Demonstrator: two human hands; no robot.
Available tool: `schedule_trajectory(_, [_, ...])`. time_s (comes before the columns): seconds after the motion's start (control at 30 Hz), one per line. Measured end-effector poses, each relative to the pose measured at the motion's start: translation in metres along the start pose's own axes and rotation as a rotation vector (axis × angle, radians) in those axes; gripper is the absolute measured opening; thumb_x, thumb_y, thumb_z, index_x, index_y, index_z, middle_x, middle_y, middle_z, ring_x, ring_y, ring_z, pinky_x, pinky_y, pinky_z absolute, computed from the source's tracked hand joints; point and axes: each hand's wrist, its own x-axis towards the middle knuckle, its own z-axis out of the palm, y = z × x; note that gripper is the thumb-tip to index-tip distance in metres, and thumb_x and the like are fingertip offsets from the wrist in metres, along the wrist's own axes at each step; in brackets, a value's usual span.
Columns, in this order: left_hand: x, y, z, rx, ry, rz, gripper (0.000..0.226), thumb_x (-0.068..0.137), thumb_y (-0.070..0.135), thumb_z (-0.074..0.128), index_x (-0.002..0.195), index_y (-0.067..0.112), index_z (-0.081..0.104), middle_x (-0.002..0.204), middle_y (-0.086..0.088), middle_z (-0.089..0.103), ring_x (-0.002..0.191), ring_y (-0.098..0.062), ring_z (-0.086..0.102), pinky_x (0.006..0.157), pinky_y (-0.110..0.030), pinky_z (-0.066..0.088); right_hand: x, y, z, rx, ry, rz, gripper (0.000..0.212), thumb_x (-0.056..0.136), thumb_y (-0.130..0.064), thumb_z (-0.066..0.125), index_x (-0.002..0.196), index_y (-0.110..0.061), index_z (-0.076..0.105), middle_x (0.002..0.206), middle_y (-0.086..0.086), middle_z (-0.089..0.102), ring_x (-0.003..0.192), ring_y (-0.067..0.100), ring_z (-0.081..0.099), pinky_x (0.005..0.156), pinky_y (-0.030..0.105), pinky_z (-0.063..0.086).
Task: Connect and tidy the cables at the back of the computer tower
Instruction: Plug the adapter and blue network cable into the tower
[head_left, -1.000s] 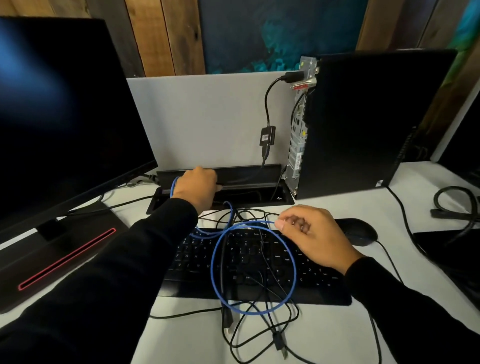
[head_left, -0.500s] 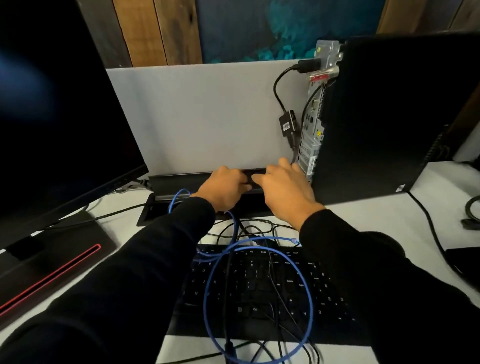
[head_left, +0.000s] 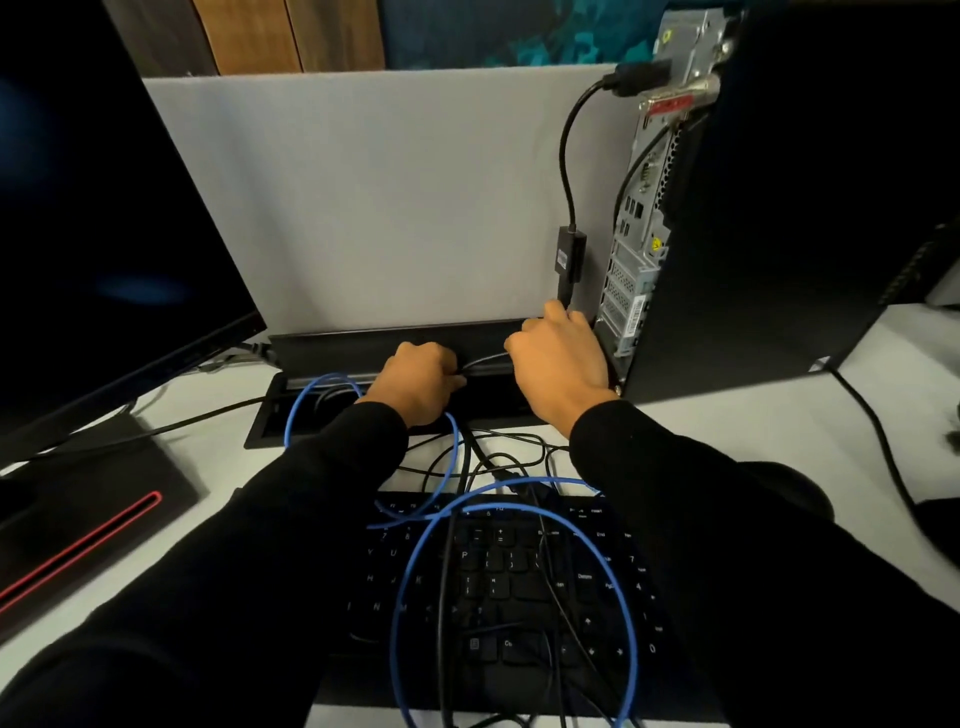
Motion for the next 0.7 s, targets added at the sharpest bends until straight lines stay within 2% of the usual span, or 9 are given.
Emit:
schedule_trajectory(0.1, [-0.009, 0.004, -0.003, -0.059, 0.088, 0.015, 0.004, 0.095, 0.026, 0.066, 0.098, 0.024, 0.065, 0.098, -0.005, 0.065, 0.088, -0.026, 0.064, 0.078, -0.034, 0.052, 0.002, 0.008, 0.014, 0.181, 0.055, 0.000, 0.026, 0.097, -0.007, 0.062, 0.121, -0.015, 0.065, 0.119, 0.008, 0.058, 0.109, 0.028, 0.057, 0.088, 0.039, 0.050])
schedule_trajectory(0.2, [-0.016, 0.019, -0.012, -0.103, 0.094, 0.066, 0.033, 0.091, 0.011, 0.058, 0.120, 0.026, 0.065, 0.107, -0.007, 0.065, 0.093, -0.028, 0.065, 0.087, -0.036, 0.055, 0.002, 0.011, 0.026, 0.313, 0.043, -0.022, 0.025, 0.096, -0.005, 0.063, 0.118, -0.016, 0.067, 0.119, 0.007, 0.046, 0.087, 0.022, 0.054, 0.078, 0.039, 0.055])
schedule_trajectory(0.27, [-0.022, 0.029, -0.017, -0.073, 0.055, 0.136, 0.042, 0.086, 0.004, 0.054, 0.115, 0.031, 0.070, 0.106, -0.005, 0.069, 0.092, -0.026, 0.066, 0.088, -0.037, 0.055, 0.001, 0.007, 0.027, 0.392, 0.024, 0.003, 0.022, 0.096, -0.008, 0.059, 0.115, -0.015, 0.069, 0.124, 0.010, 0.049, 0.094, 0.028, 0.058, 0.079, 0.041, 0.053])
schedule_trajectory(0.37, [-0.028, 0.034, -0.022, -0.028, 0.019, 0.174, 0.039, 0.086, 0.001, 0.053, 0.104, 0.026, 0.077, 0.101, 0.001, 0.073, 0.094, -0.021, 0.067, 0.088, -0.034, 0.055, -0.003, 0.004, 0.024, 0.404, -0.035, -0.074, 0.024, 0.097, -0.014, 0.059, 0.117, -0.017, 0.070, 0.136, 0.008, 0.052, 0.108, 0.030, 0.062, 0.085, 0.043, 0.053])
schedule_trajectory(0.47, [-0.039, 0.037, -0.030, -0.079, 0.006, 0.133, 0.041, 0.091, 0.000, 0.048, 0.113, 0.020, 0.078, 0.108, 0.001, 0.075, 0.102, -0.017, 0.066, 0.092, -0.026, 0.050, -0.019, 0.011, 0.017, 0.459, -0.065, -0.177, 0.039, 0.101, -0.013, 0.058, 0.138, -0.023, 0.064, 0.161, -0.002, 0.040, 0.137, 0.026, 0.051, 0.111, 0.041, 0.045])
schedule_trajectory(0.53, [-0.051, 0.040, -0.036, -0.148, 0.015, 0.126, 0.041, 0.094, 0.001, 0.047, 0.115, 0.020, 0.077, 0.103, 0.004, 0.073, 0.098, -0.014, 0.064, 0.086, -0.020, 0.045, -0.035, 0.018, 0.008, 0.541, -0.002, -0.185, 0.045, 0.102, -0.010, 0.055, 0.144, -0.026, 0.060, 0.162, -0.004, 0.042, 0.144, 0.020, 0.045, 0.120, 0.040, 0.037])
schedule_trajectory(0.6, [-0.066, 0.045, -0.039, -0.236, 0.052, 0.132, 0.035, 0.097, 0.006, 0.050, 0.116, 0.021, 0.075, 0.100, 0.003, 0.073, 0.093, -0.011, 0.064, 0.078, -0.010, 0.041, -0.052, 0.025, -0.004, 0.628, 0.066, -0.170, 0.040, 0.102, -0.014, 0.058, 0.140, -0.026, 0.063, 0.146, -0.005, 0.060, 0.127, 0.005, 0.059, 0.112, 0.029, 0.045])
schedule_trajectory(0.67, [-0.086, 0.051, -0.039, -0.350, 0.114, 0.151, 0.027, 0.099, 0.012, 0.056, 0.114, 0.024, 0.075, 0.095, 0.007, 0.074, 0.088, -0.004, 0.065, 0.072, 0.000, 0.038, -0.074, 0.031, -0.020, 0.769, 0.089, -0.101, 0.029, 0.101, -0.019, 0.063, 0.129, -0.022, 0.072, 0.113, -0.010, 0.075, 0.087, -0.011, 0.066, 0.082, 0.006, 0.046])
schedule_trajectory(0.7, [-0.100, 0.054, -0.038, -0.405, 0.141, 0.168, 0.024, 0.099, 0.014, 0.059, 0.112, 0.026, 0.075, 0.093, 0.010, 0.075, 0.086, 0.001, 0.066, 0.072, 0.002, 0.038, -0.086, 0.032, -0.028, 0.826, 0.087, -0.063, 0.024, 0.100, -0.022, 0.065, 0.122, -0.021, 0.075, 0.101, -0.014, 0.074, 0.075, -0.011, 0.064, 0.071, 0.005, 0.043])
